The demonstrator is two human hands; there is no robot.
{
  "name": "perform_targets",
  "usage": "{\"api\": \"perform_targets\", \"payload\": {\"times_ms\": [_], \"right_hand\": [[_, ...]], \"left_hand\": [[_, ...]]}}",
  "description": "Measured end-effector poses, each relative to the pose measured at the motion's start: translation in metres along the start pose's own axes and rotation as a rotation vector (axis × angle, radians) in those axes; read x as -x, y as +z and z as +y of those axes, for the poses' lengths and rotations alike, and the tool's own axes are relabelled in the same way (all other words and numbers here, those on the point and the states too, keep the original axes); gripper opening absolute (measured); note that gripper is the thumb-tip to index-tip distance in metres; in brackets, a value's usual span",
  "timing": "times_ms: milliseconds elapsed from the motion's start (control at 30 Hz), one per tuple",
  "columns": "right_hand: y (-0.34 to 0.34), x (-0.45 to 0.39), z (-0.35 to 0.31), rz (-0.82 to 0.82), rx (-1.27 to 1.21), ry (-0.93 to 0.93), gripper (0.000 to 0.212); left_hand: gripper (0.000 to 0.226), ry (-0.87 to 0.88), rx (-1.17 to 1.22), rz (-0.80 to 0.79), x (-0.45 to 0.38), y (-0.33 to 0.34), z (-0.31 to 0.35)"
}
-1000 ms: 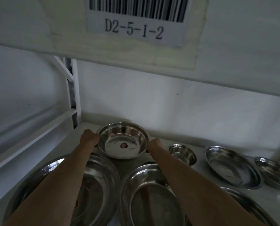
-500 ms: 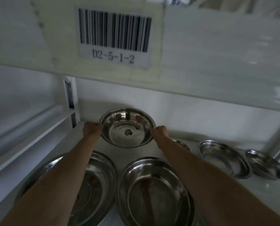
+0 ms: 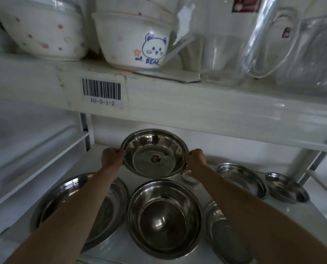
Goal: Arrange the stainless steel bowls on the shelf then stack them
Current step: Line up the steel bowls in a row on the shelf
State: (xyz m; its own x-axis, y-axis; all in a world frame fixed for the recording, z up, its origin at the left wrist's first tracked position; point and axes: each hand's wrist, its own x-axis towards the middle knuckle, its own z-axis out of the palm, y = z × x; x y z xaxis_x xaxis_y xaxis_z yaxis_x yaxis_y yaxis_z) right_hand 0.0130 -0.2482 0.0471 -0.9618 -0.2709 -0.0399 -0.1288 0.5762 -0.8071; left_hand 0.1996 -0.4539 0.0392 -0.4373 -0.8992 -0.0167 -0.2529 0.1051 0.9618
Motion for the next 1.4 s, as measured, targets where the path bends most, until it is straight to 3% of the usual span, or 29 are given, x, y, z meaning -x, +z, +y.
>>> {"api": "perform_targets", "payload": {"times_ms": [400, 600, 1100, 1400], "right_hand": [[-0.025, 0.061, 0.056, -0.036, 0.101, -0.084, 0.006], [-0.034, 0.083, 0.087, -0.109, 0.195, -0.083, 0.024], [-0.032, 0.1, 0.124, -0.133, 0.348, -0.08, 0.024], [-0.03, 0.104, 0.125, -0.112, 0.335, -0.063, 0.023]], "left_hand": [[0.016, 0.004, 0.013, 0.013, 0.098, -0.013, -0.004], [0.015, -0.079, 0.074, 0.021, 0.131, -0.01, -0.038], [0.021, -0.033, -0.315, 0.099, 0.185, -0.002, -0.071], [0.025, -0.046, -0.306, 0.085, 0.198, 0.002, -0.078]]}}
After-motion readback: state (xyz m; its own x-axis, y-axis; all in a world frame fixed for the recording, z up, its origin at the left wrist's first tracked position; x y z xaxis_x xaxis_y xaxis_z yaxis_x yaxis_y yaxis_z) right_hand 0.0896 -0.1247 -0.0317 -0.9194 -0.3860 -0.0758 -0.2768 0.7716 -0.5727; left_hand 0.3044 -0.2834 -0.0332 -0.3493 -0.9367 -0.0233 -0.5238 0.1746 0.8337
